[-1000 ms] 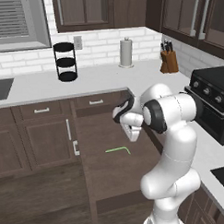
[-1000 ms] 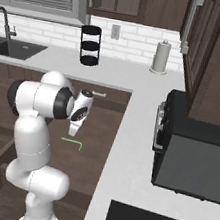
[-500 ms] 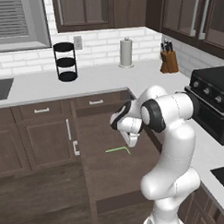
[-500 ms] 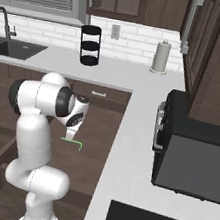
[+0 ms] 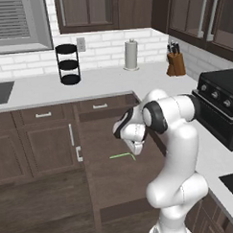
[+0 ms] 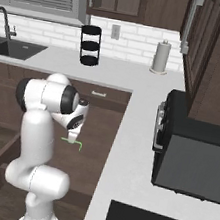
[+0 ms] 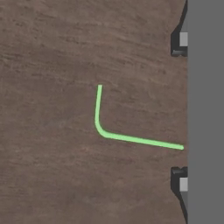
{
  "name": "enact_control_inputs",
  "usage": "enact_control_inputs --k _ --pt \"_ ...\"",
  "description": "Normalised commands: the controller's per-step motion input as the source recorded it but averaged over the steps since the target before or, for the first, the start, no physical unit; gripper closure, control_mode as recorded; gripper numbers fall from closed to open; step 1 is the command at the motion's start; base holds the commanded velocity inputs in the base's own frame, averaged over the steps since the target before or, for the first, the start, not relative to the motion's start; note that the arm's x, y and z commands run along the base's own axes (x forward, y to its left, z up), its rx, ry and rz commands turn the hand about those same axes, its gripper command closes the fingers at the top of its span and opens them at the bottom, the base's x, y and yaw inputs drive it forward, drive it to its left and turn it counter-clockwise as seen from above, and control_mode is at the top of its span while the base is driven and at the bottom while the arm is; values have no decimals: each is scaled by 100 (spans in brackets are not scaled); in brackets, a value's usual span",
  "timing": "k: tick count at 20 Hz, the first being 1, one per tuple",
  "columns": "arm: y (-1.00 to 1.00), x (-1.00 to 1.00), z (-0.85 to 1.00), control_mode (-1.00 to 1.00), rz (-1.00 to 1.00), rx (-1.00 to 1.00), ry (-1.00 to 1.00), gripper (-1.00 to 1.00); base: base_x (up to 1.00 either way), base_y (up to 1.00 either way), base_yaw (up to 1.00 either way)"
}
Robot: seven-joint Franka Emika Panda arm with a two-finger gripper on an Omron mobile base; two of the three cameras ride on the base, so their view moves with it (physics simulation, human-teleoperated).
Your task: Take a straw from the drawer in front and place it inside the glass cup on the dining counter.
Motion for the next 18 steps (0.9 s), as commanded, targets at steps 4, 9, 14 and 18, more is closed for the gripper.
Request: enact_control_inputs --k 4,9,14,18 --pt "0 28 -10 -100 0 0 0 -100 0 0 0" --pt "0 17 -17 -100 0 -1 0 -100 0 0 0" --pt "0 1 -24 -100 0 -3 0 -100 0 0 0" --pt "0 6 -16 -100 0 -2 0 -100 0 0 0"
